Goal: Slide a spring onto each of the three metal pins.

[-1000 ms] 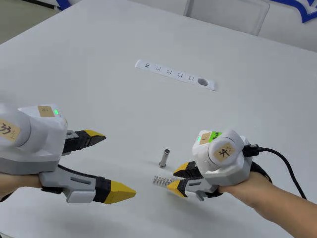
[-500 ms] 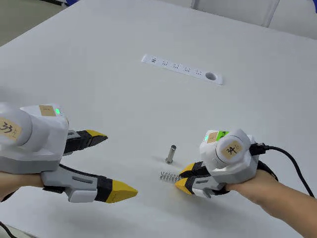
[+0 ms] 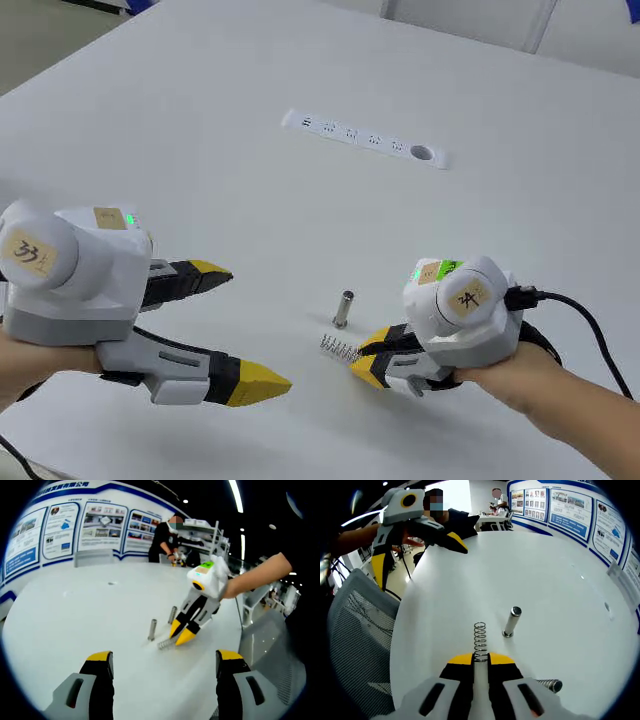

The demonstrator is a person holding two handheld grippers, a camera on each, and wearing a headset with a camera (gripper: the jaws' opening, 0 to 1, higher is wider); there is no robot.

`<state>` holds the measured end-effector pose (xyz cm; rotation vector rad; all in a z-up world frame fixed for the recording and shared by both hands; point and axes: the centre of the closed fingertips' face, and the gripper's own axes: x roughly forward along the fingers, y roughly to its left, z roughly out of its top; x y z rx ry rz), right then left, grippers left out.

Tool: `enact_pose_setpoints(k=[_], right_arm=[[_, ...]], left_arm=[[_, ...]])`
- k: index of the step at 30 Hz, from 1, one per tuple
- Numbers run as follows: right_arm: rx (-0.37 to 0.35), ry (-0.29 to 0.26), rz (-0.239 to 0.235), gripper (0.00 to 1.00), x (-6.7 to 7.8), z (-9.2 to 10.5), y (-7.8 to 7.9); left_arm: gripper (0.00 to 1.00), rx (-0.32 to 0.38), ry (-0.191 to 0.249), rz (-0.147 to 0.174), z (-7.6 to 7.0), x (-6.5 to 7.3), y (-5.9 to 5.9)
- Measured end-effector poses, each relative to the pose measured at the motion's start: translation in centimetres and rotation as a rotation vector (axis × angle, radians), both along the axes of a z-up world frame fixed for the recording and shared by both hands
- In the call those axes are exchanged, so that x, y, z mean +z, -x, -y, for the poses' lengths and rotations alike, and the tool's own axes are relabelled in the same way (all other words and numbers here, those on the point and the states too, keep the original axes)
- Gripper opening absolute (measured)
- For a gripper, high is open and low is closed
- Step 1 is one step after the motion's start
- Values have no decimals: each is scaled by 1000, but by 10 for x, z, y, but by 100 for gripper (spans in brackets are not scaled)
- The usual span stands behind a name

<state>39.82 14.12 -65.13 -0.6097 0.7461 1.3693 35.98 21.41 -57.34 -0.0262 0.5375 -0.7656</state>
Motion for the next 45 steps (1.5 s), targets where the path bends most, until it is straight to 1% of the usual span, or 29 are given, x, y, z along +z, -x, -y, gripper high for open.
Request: enact_pose_setpoints(k=[2, 4, 7, 9, 10, 12, 13, 14, 15, 17, 18, 20, 23, 26, 30, 34, 38, 40, 41, 43, 45], right_arm=[[1, -1, 9, 10, 2, 0, 0], [-6, -7, 7, 10, 6, 0, -1], [-6, -17, 16, 10, 16, 1, 0], [2, -33, 27, 10, 28, 0, 1], [14, -40, 41, 10, 36, -1, 1], [44, -36, 73, 10, 46, 0, 1], [70, -30, 100, 10, 53, 1, 1], [89, -27, 120, 10, 58, 1, 1], [117, -22, 145, 10, 65, 2, 3], [150, -27, 189, 10, 75, 2, 4], [182, -37, 200, 10, 80, 1, 10], [200, -54, 207, 10, 88, 0, 18], [242, -69, 232, 10, 98, -2, 29], [277, -67, 250, 10, 103, -3, 39], [306, -67, 273, 10, 109, -3, 46], [313, -74, 276, 10, 112, -2, 51], [337, -67, 288, 10, 115, 1, 57], [347, -69, 290, 10, 116, 2, 60], [346, -71, 289, 10, 117, 2, 60], [349, -73, 291, 10, 118, 2, 61], [350, -72, 291, 10, 118, 3, 62]], left_arm=[[86, -8, -1, -2, 2, -1, 1], [85, -18, -2, 0, 5, 0, 1], [84, -33, 4, 6, 10, 3, 1], [81, -44, 3, 21, 13, 6, 0], [80, -49, 5, 27, 14, 8, -1], [77, -59, 10, 32, 17, 10, -3], [75, -65, 5, 52, 18, 14, -6], [72, -70, 2, 64, 20, 17, -7], [70, -77, 9, 73, 22, 21, -9], [65, -92, 27, 85, 27, 27, -9], [64, -102, 33, 96, 31, 31, -10], [60, -122, 31, 106, 37, 34, -10], [56, -154, 27, 110, 45, 34, -6], [53, -183, 29, 107, 51, 34, -2], [46, -216, 35, 113, 57, 37, 5], [34, -236, 60, 121, 63, 41, 10], [27, -261, 76, 130, 70, 45, 14], [24, -276, 82, 128, 73, 46, 17], [24, -281, 83, 127, 75, 47, 18], [22, -292, 66, 131, 77, 46, 19], [20, -304, 61, 127, 78, 45, 21]])
